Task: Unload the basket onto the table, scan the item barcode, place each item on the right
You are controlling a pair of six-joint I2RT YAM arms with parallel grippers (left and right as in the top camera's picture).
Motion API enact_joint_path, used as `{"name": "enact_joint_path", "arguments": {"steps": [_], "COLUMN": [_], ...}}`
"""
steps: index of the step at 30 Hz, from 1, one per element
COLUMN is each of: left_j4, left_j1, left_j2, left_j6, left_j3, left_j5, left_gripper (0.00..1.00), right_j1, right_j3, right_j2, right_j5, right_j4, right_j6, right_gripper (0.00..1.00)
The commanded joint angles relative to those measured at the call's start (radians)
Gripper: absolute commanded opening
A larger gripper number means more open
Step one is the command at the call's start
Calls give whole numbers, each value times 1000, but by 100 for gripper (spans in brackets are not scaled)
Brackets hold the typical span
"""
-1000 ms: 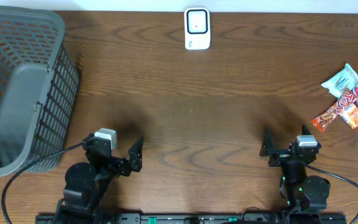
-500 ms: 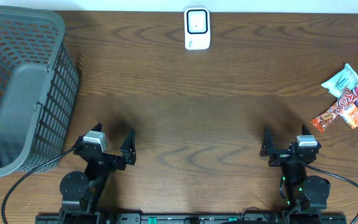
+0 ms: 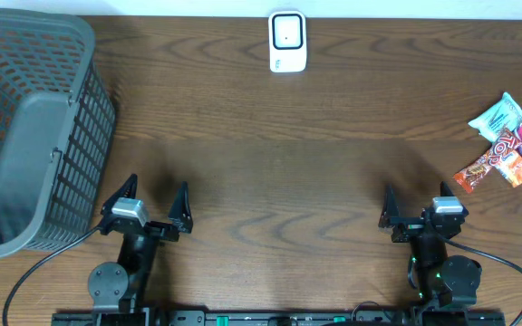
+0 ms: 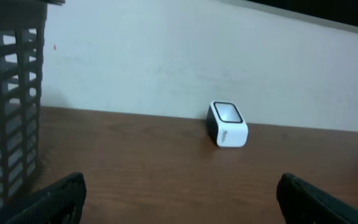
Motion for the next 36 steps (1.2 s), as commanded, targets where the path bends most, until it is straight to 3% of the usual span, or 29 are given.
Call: {"name": "enact_joint_path", "arguments": {"steps": [1, 5, 14, 25, 30, 36], "left_j4": [22, -5, -207, -206, -209, -217], "left_j1": [6, 9, 50, 9, 6, 6], "left_j2": [-9, -9, -9, -9, -9, -9], "left_j6": [39, 99, 103, 103, 166, 190], "left_j3": [-6, -6, -6, -6, -6, -6], "left_j5": [15, 15, 3, 8, 15, -105], "left_gripper": [98, 98, 98, 98, 98, 98], "right_j1": [8, 8, 8, 8, 8, 8], "right_j3": [-1, -1, -1, -1, -1, -1], "right_j2": [-6, -6, -6, -6, -6, -6], "right_j5": [-3, -3, -3, -3, -3, -3], "right_j4": [-4, -4, -4, -4, -4, -4], "right_j6": [-11, -11, -11, -11, -11, -11], "right_gripper": [99, 99, 99, 99, 99, 99]}}
